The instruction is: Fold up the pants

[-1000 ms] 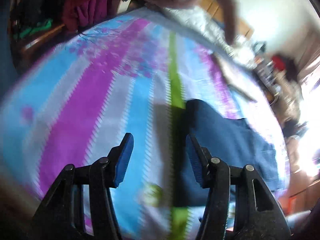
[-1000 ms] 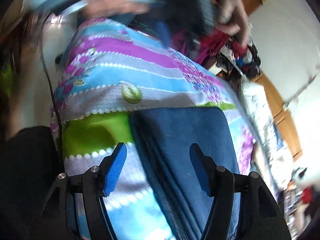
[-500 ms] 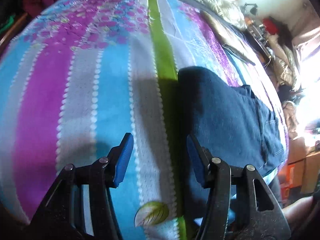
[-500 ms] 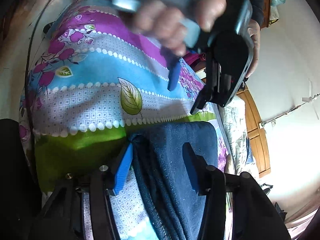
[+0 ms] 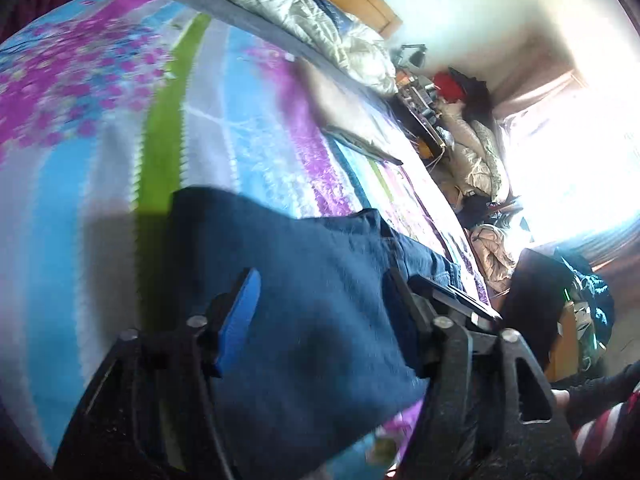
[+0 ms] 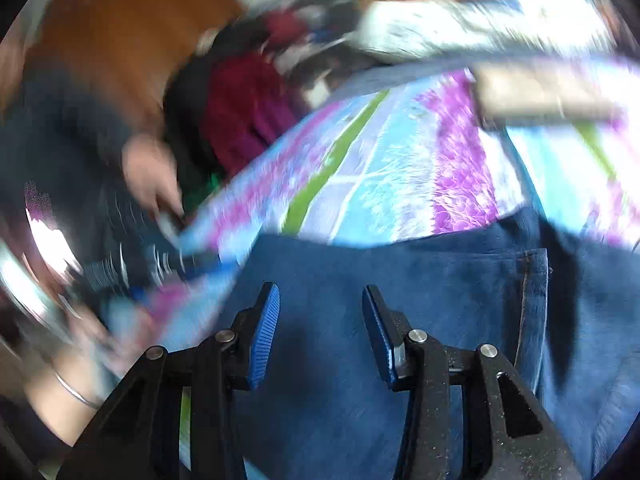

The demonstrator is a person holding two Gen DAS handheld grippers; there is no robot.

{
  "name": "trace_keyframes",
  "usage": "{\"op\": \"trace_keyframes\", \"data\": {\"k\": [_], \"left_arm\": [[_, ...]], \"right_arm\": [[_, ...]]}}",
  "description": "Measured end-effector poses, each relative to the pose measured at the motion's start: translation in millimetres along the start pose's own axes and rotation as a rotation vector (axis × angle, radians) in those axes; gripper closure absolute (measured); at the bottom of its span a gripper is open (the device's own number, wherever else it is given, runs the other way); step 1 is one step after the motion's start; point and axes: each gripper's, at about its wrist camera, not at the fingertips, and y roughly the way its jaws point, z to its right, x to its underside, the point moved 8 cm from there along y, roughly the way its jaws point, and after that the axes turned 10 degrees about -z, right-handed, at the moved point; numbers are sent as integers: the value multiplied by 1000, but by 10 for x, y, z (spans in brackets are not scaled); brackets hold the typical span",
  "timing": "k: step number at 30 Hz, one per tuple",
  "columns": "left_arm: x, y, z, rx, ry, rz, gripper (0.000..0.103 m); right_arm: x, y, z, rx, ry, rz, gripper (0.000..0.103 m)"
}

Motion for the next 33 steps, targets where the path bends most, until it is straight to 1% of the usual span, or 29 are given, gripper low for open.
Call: {"op": "trace_keyframes", "data": {"k": [1, 2, 3, 4, 5, 6, 7, 8, 9, 10, 11, 12, 13, 14, 15, 17, 18, 19, 20, 21, 22, 23, 24, 25, 27, 29, 31, 32, 33], "left_arm": [[-86, 121, -43, -11, -2, -2, 32], [-179, 283, -140, -13, -17, -12, 32], [-262, 418, -257, -12, -34, -25, 33], [-322, 591, -455, -29, -59, -37, 50], [-371, 653, -640, -54, -90, -15, 70], [-405, 637, -781, -67, -135, 12, 101], [-433, 620, -944, -16, -224, 31, 100], [-442, 569, -1043, 64, -289, 64, 100], [-436, 515, -1064, 79, -302, 87, 101], [-431, 481, -1033, 62, -292, 90, 102], [-433, 425, -961, 21, -263, 83, 101], [-441, 327, -882, -15, -229, 92, 88], [-448, 178, -814, -41, -199, 126, 65], [-425, -90, -787, -90, -192, 195, 53], [-397, -250, -803, -120, -196, 235, 39], [-264, -663, -923, -170, -224, 311, 36], [-172, -804, -1024, -194, -258, 322, 36], [-83, -932, -1165, -208, -298, 329, 36], [84, -1082, -1278, -211, -349, 331, 36], [139, -1092, -1342, -215, -371, 324, 36], [297, -1164, -1397, -246, -397, 301, 36], [403, -1185, -1417, -287, -407, 282, 36], [490, -1112, -1379, -317, -407, 271, 35], [574, -1101, -1351, -346, -407, 264, 32], [722, -1121, -1276, -365, -406, 273, 30], [825, -1130, -1252, -370, -419, 279, 30], [909, -1149, -1229, -371, -424, 281, 30], [937, -1146, -1204, -376, -416, 279, 30], [955, -1147, -1178, -383, -405, 278, 30]], "right_arm": [[-71, 73, 273, -61, 64, -19, 53], [-136, 135, 549, -55, 118, -39, 53], [-143, 193, 825, -6, 158, -45, 65], [-164, 232, 1127, -13, 215, -49, 102], [-196, 238, 1358, -17, 277, -40, 103], [-225, 198, 1486, -41, 332, -9, 103], [-252, 163, 1517, -45, 345, 13, 103], [-257, 174, 1470, -13, 314, 4, 103], [-268, 171, 1413, 26, 283, -6, 103], [-277, 130, 1355, 59, 261, -1, 103], [-320, 1, 1306, 101, 239, 39, 90], [-326, -222, 1250, 130, 226, 95, 88], [-338, -364, 1222, 150, 225, 124, 85], [-311, -499, 1136, 163, 221, 129, 81], [-254, -578, 1029, 168, 196, 111, 80], [-146, -671, 645, 195, 47, 47, 80], [-17, -661, 328, 229, -79, 3, 76], [117, -652, 85, 263, -178, -31, 66], [308, -542, -300, 312, -325, -63, 64], [498, -456, -560, 346, -434, -81, 64], [681, -328, -814, 381, -542, -100, 64], [908, -127, -1094, 429, -674, -122, 59], [1125, 42, -1249, 477, -768, -140, 55], [1294, 222, -1380, 518, -851, -152, 52], [1654, 601, -1604, 604, -1025, -150, 52], [1887, 878, -1647, 687, -1143, -128, 51], [2007, 1054, -1676, 748, -1213, -102, 51], [2012, 1145, -1646, 789, -1245, -61, 49], [2022, 1209, -1653, 822, -1266, -51, 50]]}}
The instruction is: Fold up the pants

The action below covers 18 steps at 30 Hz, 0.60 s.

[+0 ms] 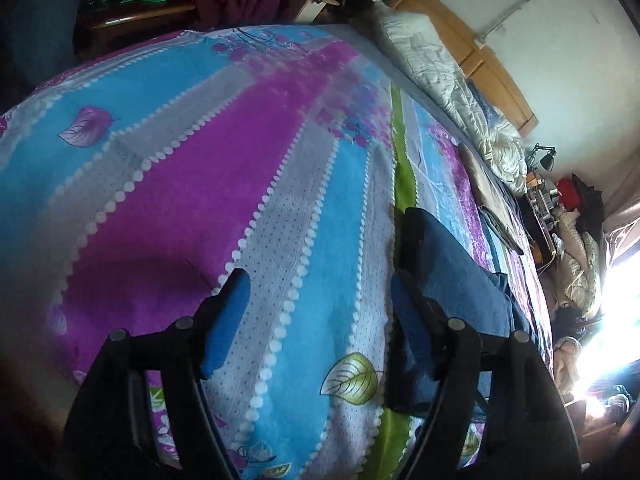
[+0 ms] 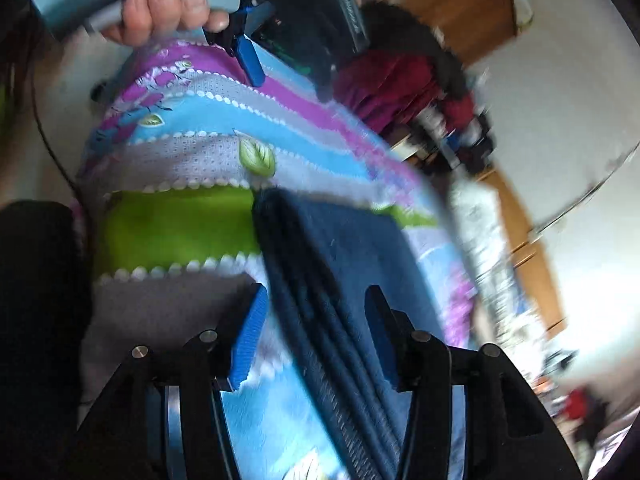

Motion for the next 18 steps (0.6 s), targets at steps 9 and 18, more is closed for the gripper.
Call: {"op": "trace_keyframes", "data": {"k": [9, 18], "left_arm": [[1, 51, -50, -9, -8, -4, 29], [-237, 167, 222, -4, 90, -31, 29]], "right_arm": [[-329, 180, -77, 128, -87, -57, 51], [-556, 152, -57, 117, -117, -80, 66]]}}
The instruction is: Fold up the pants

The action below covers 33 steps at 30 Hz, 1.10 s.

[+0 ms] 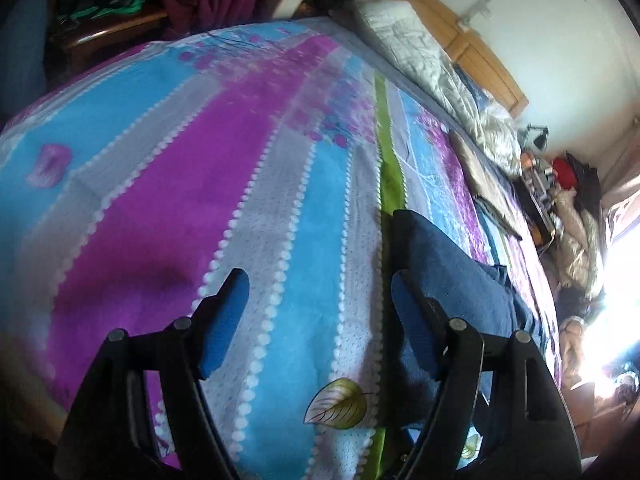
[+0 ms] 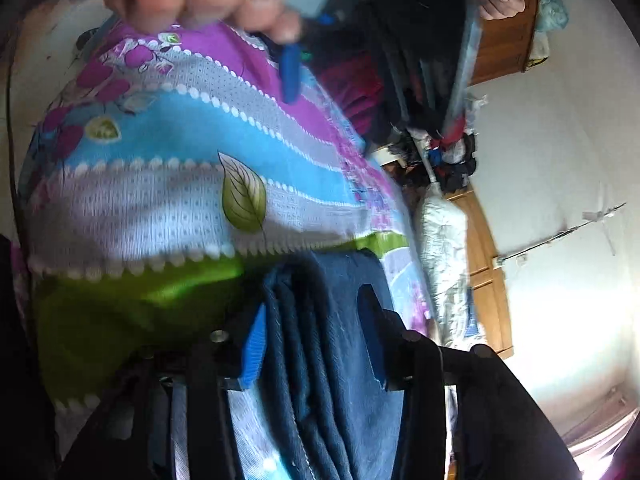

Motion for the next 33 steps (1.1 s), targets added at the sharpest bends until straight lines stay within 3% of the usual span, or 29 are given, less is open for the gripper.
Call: {"op": "trace_keyframes", "data": {"k": [1, 2, 6, 9, 11, 13, 16, 20, 23, 29, 33], "left_arm": [[-26, 12, 58, -4, 24, -2, 28], [-36, 13, 93, -2, 36, -2, 28], [-74, 54, 194, 17, 69, -13, 28], [-78, 205, 287, 25, 125, -75, 29], [-90, 315, 333, -9, 164, -121, 30], [-131, 311, 375, -17, 172, -112, 30], [-157, 173, 352, 10, 127, -52, 28], [-83, 37, 113, -16, 38, -9, 29], [46, -70, -73, -13, -29, 0, 29], [212, -134, -160, -50, -34, 2, 29], [326, -138, -184, -42, -65, 22, 29]], "right_arm": [[2, 13, -10, -21, -2, -9, 75], [6, 14, -30, -23, -10, -13, 75], [18, 20, -14, -38, 20, -25, 75], [13, 106, 23, -70, 38, -39, 75], [8, 167, 54, -90, 53, -43, 75], [14, 210, 95, -114, 84, -50, 75], [19, 271, 138, -136, 115, -53, 76], [76, 290, 181, -153, 180, -57, 75], [211, 220, 234, -114, 205, -77, 63], [521, 158, 247, -29, 161, -113, 63], [408, 214, 239, 26, 135, -97, 63]]}}
